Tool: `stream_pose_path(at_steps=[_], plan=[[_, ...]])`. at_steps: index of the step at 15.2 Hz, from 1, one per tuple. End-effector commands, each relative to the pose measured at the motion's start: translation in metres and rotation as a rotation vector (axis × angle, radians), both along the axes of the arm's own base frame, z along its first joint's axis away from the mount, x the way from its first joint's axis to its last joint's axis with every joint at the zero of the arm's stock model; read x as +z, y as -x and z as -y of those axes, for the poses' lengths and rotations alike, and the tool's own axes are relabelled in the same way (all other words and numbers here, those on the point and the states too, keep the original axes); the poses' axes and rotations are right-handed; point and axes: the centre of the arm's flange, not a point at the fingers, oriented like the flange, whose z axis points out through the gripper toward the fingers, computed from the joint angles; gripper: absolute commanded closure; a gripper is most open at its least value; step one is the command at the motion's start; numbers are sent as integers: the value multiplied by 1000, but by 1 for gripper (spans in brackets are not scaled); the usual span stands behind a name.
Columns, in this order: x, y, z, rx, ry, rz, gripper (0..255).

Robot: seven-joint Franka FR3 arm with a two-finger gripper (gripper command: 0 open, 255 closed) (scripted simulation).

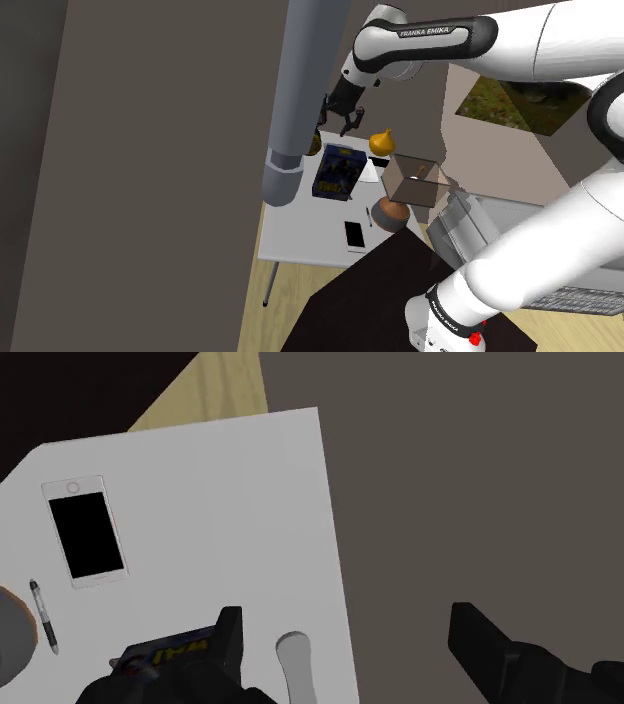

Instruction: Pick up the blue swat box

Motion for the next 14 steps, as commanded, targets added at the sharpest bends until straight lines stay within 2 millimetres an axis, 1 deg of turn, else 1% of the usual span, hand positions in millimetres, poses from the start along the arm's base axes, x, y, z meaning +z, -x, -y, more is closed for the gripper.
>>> stream_pose_path(at_steps=[1, 5, 8, 14], plan=[[-13, -18, 10, -87, -13, -11, 0], [-42, -52, 38, -252, -38, -34, 0], [-66, -74, 62, -376, -57, -51, 0], [-114, -106, 115, -623, -95, -84, 0]])
